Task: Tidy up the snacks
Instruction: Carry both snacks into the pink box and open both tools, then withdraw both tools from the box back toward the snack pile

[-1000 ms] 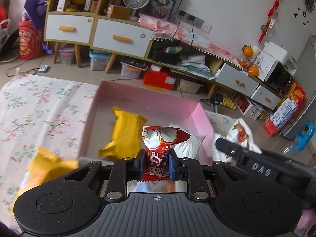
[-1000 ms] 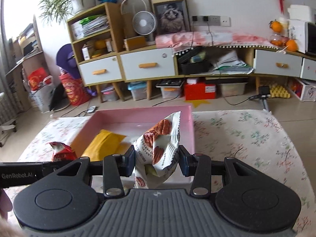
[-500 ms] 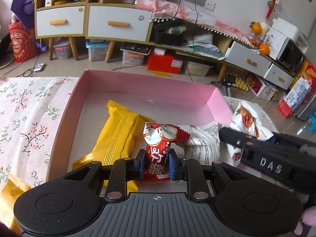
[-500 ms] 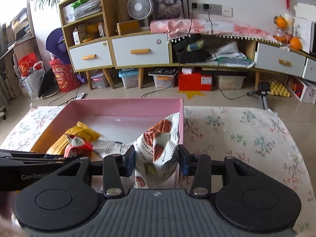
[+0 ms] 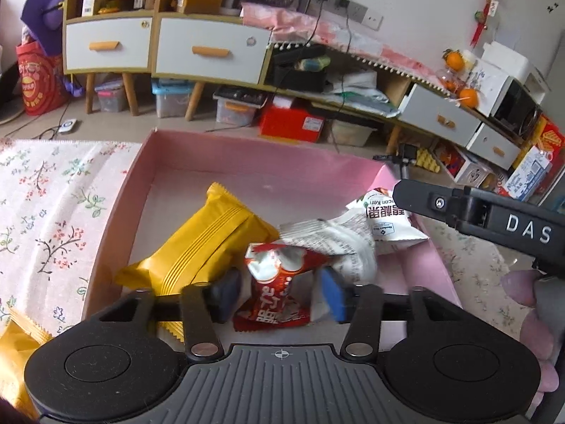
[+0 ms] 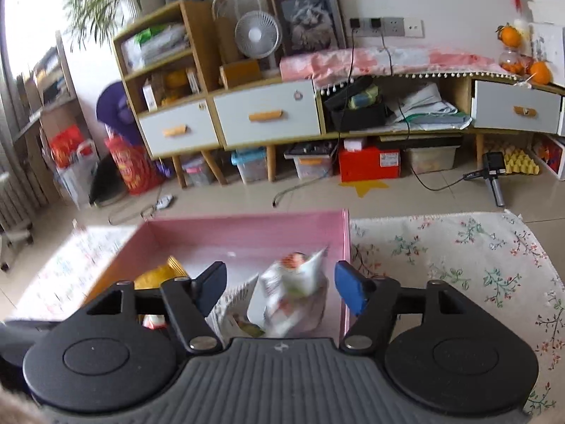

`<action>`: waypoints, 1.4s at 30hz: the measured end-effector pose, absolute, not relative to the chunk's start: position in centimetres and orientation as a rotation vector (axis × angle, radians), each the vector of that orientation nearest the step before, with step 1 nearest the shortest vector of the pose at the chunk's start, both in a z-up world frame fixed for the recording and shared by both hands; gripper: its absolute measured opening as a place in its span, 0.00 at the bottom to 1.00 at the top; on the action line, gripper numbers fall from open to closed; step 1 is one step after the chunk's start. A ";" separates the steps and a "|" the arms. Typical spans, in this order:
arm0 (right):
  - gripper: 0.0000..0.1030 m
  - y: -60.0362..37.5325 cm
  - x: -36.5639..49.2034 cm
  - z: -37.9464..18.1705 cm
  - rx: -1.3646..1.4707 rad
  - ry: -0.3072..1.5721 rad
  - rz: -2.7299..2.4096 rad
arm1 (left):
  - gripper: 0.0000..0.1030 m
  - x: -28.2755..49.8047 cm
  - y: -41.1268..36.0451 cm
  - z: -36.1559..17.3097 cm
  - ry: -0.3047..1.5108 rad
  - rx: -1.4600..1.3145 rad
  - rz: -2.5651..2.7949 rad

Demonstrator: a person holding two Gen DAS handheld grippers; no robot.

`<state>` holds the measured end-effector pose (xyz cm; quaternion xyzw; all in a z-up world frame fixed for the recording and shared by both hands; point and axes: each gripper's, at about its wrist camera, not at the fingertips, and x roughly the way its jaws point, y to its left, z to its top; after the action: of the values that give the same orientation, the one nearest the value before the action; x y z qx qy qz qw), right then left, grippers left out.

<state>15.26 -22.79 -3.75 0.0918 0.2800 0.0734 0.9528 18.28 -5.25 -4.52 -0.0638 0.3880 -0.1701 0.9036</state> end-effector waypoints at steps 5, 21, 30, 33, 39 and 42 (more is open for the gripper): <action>0.78 -23.1 14.4 -2.8 0.188 0.566 0.133 | 0.70 16.7 -5.6 -2.8 0.762 -0.098 -0.360; 0.99 -21.8 10.1 -0.7 0.115 0.625 0.122 | 0.95 9.7 -2.1 0.5 0.757 -0.006 -0.340; 1.00 -21.2 7.3 -1.5 0.113 0.648 0.150 | 0.98 6.3 1.2 -0.4 0.785 0.023 -0.287; 1.00 -21.0 6.5 -2.4 0.119 0.664 0.152 | 0.98 5.3 2.1 -1.2 0.779 0.027 -0.276; 1.00 -20.3 5.4 -4.0 0.102 0.687 0.190 | 0.98 4.3 3.9 -2.1 0.740 0.070 -0.316; 1.00 -19.6 4.9 -4.5 0.060 0.671 0.225 | 0.98 4.2 5.2 -2.6 0.722 0.052 -0.296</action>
<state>4.91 -19.61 -4.47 0.0294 0.3286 0.1103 0.9375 4.24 5.22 -2.62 0.0252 0.3518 -0.1441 0.9246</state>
